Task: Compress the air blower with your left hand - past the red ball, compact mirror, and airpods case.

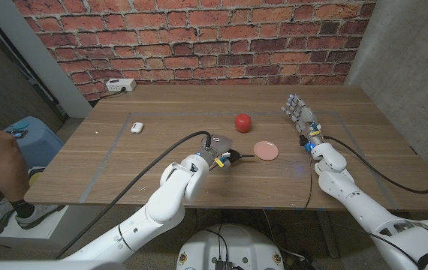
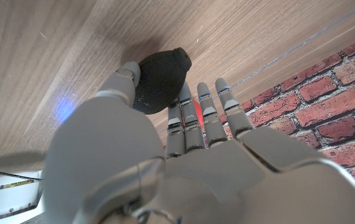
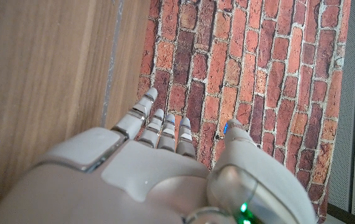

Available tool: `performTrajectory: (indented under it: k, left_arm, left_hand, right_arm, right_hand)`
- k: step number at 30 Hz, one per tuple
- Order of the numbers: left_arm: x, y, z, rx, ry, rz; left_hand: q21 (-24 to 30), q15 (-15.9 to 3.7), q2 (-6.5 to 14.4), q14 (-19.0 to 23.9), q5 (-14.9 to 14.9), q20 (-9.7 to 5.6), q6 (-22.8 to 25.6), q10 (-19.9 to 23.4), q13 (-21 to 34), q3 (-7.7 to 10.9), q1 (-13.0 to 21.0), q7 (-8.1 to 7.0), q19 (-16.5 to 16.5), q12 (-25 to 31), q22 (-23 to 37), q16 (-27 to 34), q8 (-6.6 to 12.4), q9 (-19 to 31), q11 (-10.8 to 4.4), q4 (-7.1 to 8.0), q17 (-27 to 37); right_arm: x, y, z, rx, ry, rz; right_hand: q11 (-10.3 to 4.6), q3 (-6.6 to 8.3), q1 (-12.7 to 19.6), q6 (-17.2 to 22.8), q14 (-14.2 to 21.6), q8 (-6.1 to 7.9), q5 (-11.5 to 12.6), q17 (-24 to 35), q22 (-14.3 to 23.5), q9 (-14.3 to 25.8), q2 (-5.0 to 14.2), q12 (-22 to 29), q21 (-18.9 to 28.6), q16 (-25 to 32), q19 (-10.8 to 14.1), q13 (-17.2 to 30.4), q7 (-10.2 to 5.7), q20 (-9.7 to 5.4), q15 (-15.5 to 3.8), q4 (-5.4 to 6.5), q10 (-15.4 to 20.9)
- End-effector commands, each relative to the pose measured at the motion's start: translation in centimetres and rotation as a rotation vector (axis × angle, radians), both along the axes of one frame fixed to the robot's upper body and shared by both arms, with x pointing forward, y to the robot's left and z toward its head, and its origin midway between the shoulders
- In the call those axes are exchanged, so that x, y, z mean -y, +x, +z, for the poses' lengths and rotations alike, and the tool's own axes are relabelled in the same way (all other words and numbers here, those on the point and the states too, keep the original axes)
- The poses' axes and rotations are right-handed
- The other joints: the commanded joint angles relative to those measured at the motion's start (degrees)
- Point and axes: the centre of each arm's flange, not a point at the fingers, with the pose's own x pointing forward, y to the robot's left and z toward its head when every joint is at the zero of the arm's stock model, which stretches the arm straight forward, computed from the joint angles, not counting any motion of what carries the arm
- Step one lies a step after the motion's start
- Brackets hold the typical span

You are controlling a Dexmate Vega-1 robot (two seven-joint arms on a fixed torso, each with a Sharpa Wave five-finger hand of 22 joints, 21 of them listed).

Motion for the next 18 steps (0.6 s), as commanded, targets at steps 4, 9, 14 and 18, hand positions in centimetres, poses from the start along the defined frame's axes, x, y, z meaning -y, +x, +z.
performTrajectory:
  k: [4, 9, 14, 18]
  left_arm:
    - [-0.7, 0.2, 1.8, -0.014, -0.079, -0.023]
    - [-0.8, 0.2, 2.6, -0.028, -0.131, -0.031]
    - [-0.8, 0.2, 3.5, -0.044, -0.181, -0.038]
    - [-0.9, 0.2, 4.3, -0.053, -0.212, -0.037]
  left_hand:
    - [0.32, 0.0, 2.17, 0.71, 0.38, -0.08, 0.6, 0.48, 0.29, -0.27, 2.71, -0.12, 0.67, 0.44, 0.1, 0.17, 0.46, 0.29, -0.34, 0.04, 0.37]
    - [0.31, 0.0, 2.23, 0.67, 0.42, -0.08, 0.69, 0.45, 0.37, -0.34, 2.67, -0.07, 0.72, 0.47, 0.1, 0.13, 0.47, 0.41, -0.17, 0.12, 0.45]
    - [0.27, -0.01, 2.27, 0.81, 0.5, -0.1, 0.84, 0.44, 0.47, -0.35, 2.65, -0.11, 0.71, 0.52, 0.09, 0.11, 0.5, 0.55, -0.36, 0.18, 0.5]
    - [0.25, 0.0, 2.23, 0.85, 0.55, -0.1, 0.83, 0.43, 0.54, -0.37, 2.65, -0.19, 0.72, 0.55, 0.09, 0.06, 0.48, 0.65, -0.33, 0.18, 0.52]
  right_arm:
    - [-0.6, 0.0, 0.7, -0.016, -0.013, 0.001]
    - [-0.8, -0.1, 1.2, -0.021, -0.017, 0.002]
    - [-0.9, -0.3, 1.7, -0.028, -0.023, -0.001]
    - [-0.9, -0.4, 2.2, -0.032, -0.027, -0.001]
  right_hand:
    - [-0.17, 0.2, -0.11, -0.17, -0.25, 0.03, -0.07, 0.23, 0.2, 0.31, 0.27, 0.19, 0.26, 0.33, -0.06, 0.29, 0.07, -2.7, -1.44, -0.2, -0.08]
    - [-0.16, 0.17, -0.19, -0.18, -0.25, 0.03, -0.07, 0.25, 0.2, 0.31, 0.27, 0.17, 0.26, 0.34, -0.06, 0.29, 0.11, -2.69, -1.41, -0.2, -0.15]
    - [-0.2, 0.18, -0.19, -0.18, -0.23, 0.04, -0.07, 0.24, 0.2, 0.32, 0.28, 0.18, 0.25, 0.35, -0.06, 0.29, 0.1, -2.69, -1.47, -0.25, -0.14]
    - [-0.16, 0.18, -0.23, -0.17, -0.26, 0.05, -0.07, 0.25, 0.2, 0.32, 0.3, 0.17, 0.26, 0.34, -0.05, 0.29, 0.06, -2.7, -1.48, -0.26, -0.16]
